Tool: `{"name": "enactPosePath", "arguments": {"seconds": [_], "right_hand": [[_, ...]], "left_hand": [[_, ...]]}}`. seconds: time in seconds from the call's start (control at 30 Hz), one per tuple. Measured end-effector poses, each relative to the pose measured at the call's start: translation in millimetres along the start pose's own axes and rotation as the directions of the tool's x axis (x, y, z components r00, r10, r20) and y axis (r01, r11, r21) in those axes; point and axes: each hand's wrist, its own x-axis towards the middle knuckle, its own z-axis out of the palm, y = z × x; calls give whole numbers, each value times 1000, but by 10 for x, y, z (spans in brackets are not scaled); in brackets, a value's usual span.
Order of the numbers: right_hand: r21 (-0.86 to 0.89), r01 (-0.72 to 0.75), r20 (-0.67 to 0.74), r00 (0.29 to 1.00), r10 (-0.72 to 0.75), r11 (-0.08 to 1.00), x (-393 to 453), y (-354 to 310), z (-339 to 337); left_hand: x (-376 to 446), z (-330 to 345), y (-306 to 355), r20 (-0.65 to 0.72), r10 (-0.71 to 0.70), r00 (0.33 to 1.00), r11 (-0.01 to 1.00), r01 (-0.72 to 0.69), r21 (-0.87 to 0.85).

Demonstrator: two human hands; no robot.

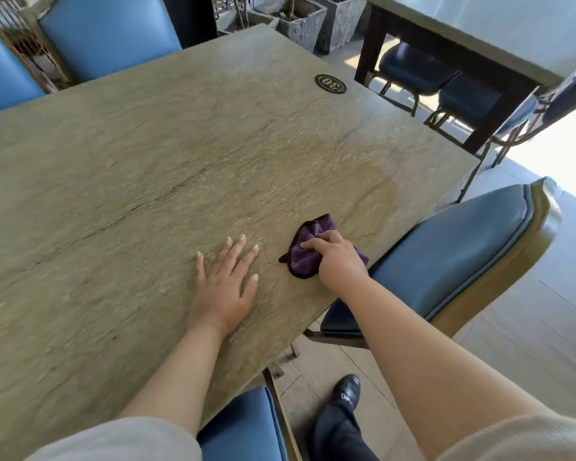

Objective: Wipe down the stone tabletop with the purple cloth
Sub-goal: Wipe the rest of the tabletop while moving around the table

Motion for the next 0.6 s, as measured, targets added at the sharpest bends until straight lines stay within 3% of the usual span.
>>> {"name": "enactPosePath", "arguments": {"seconds": [0.1,0.2,0.53,0.6], "right_hand": [[66,-178,-66,981,182,982,178,58,-166],[129,-232,-4,972,234,964,323,-68,-266],[-43,14,-19,1000,-14,999,-233,-127,117],[-19,50,31,998,-49,999,-427,-75,202]], "left_hand": [[-2,10,-13,7,4,1000,1000,-4,1],[8,12,-10,14,3,1000,1000,-3,25],[0,38,-2,-6,6,1000,999,-6,52],[-1,38,-13,8,5,1000,998,-5,57]]}}
